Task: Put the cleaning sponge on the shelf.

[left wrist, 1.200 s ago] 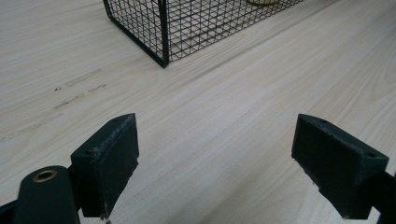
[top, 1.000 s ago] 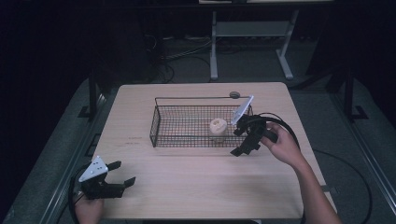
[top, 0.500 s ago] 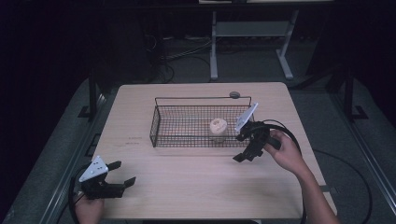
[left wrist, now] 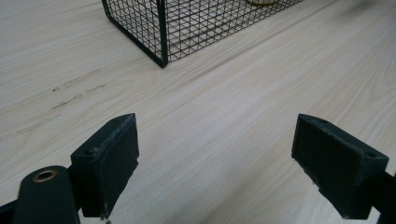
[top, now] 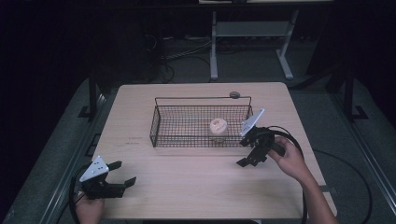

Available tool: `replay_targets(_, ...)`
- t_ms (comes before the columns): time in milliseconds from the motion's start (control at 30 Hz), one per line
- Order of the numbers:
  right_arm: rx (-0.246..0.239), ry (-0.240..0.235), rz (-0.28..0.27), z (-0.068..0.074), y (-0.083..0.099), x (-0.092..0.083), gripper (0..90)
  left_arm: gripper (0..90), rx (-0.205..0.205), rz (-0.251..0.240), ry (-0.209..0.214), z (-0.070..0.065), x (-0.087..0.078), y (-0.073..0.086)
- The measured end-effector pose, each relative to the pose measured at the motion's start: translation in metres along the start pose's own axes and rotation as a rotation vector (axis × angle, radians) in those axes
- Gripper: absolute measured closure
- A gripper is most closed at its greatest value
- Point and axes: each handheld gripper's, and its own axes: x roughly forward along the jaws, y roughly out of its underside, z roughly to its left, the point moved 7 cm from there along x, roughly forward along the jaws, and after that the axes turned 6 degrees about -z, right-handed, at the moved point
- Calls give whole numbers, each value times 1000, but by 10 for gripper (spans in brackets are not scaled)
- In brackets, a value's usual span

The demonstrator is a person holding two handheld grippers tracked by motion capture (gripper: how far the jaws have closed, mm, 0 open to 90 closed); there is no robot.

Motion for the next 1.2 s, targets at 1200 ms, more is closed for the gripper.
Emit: replay_targets(1200, 37, 33, -27, 18, 46, 2, 146, 136, -7, -2, 0, 0, 1, 0)
